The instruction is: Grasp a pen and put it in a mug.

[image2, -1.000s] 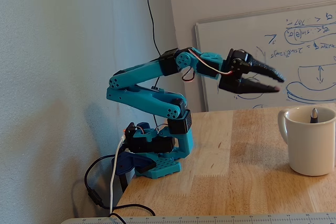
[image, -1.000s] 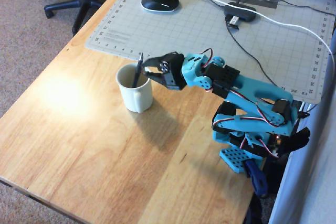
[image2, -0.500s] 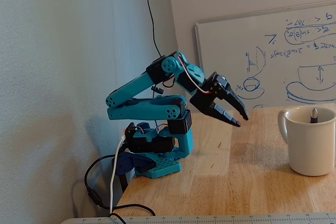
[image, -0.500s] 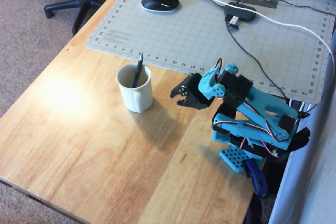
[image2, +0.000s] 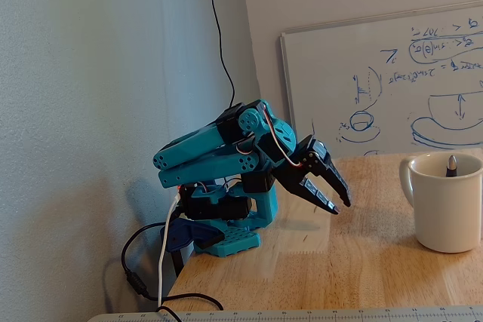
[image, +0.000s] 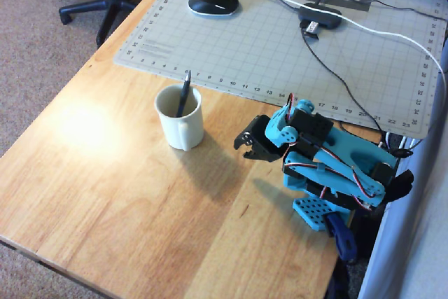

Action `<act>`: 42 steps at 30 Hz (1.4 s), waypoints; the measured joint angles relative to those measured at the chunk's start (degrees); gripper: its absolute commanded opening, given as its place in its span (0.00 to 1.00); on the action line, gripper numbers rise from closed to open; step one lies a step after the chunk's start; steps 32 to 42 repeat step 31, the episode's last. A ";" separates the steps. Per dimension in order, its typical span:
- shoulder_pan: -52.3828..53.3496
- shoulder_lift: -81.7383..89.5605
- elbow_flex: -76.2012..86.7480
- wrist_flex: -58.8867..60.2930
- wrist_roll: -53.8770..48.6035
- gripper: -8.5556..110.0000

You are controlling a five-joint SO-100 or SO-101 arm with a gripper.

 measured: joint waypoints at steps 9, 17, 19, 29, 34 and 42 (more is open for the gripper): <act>0.00 0.00 3.08 0.00 0.00 0.14; 0.00 0.00 3.08 0.00 0.00 0.14; 0.00 0.00 3.08 0.00 0.00 0.14; 0.00 0.00 3.08 0.00 0.00 0.14; 0.00 0.00 3.08 0.00 0.00 0.14; 0.00 0.00 3.08 0.00 0.00 0.14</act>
